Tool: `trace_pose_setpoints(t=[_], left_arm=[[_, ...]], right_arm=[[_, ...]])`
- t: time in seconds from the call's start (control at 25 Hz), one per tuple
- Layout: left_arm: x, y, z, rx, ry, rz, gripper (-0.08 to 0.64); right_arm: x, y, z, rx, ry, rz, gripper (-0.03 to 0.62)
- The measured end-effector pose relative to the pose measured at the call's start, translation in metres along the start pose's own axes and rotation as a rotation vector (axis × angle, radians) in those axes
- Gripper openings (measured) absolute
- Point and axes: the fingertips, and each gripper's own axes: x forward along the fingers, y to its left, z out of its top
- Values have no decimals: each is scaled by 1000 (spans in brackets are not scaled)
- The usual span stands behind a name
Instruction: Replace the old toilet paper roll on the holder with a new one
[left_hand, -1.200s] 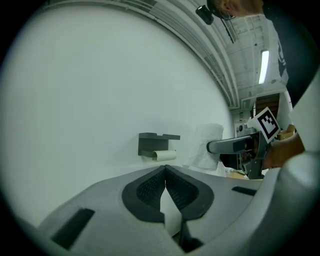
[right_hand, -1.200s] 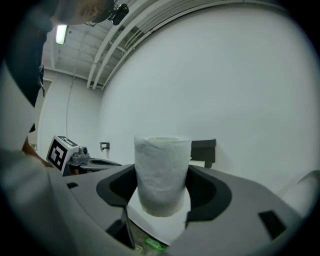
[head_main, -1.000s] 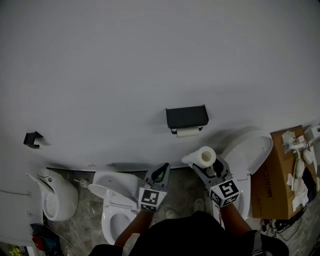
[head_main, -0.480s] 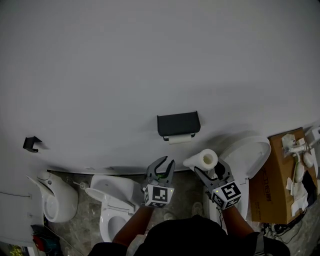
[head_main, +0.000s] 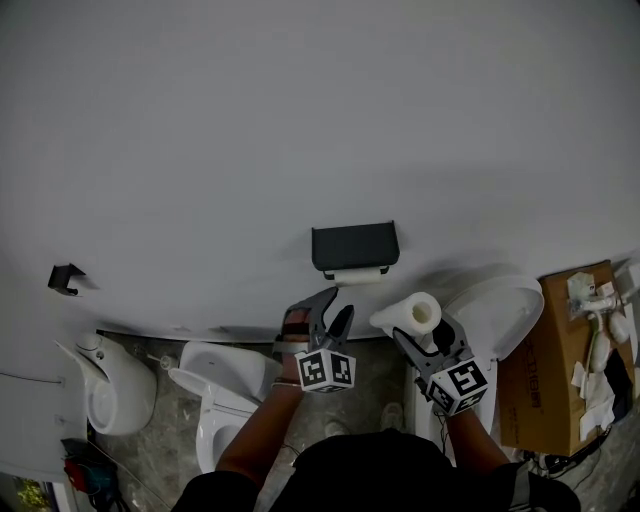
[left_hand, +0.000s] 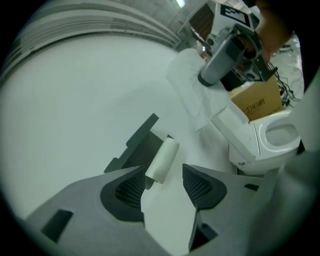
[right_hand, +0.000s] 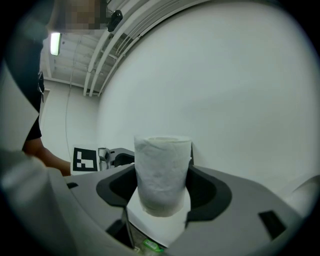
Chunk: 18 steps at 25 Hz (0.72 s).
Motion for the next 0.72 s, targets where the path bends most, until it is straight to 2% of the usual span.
trace_pose_setpoints(t=[0.12, 0.24, 0.44, 0.72], left_arm=[[12, -2, -4, 115, 54, 5, 218], [21, 3, -6, 186, 76, 34, 218], [36, 3, -8, 276, 114, 38, 219], [49, 0, -7, 384, 129, 101, 218]], right_arm=[[-2, -4, 1, 6, -6, 3, 291], [-3, -8, 0, 10, -5, -1, 291], [-7, -14, -4, 10, -3, -1, 291], [-9, -22, -3, 10, -6, -10, 291]])
